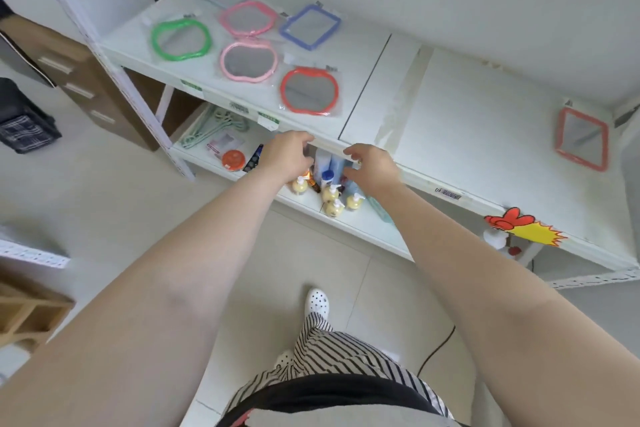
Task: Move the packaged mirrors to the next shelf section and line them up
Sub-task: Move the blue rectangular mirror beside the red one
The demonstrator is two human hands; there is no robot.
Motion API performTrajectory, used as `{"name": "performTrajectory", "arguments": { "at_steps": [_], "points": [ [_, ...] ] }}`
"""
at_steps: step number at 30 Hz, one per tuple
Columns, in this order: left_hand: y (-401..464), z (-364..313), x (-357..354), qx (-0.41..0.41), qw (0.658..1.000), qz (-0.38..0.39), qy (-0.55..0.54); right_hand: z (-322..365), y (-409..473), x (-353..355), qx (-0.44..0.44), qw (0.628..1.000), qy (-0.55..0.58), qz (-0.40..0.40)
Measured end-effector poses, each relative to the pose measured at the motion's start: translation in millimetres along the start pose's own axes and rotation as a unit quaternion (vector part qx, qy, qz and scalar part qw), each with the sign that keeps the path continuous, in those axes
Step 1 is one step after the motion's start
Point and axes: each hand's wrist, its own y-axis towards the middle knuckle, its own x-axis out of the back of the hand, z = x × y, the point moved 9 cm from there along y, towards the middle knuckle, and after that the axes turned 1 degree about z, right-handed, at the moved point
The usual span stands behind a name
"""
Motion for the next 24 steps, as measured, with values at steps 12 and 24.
{"name": "performTrajectory", "arguments": {
  "at_steps": [12,24],
  "points": [
    [93,74,74,0.061,0.997,-0.038,0.035,101,132,-14,0.082,0.996,-0.039,0.015],
    [175,140,136,0.031,0.998,-0.025,0.052,176,213,-37,0.074,0.996,-0.038,-0.002]
  ]
}}
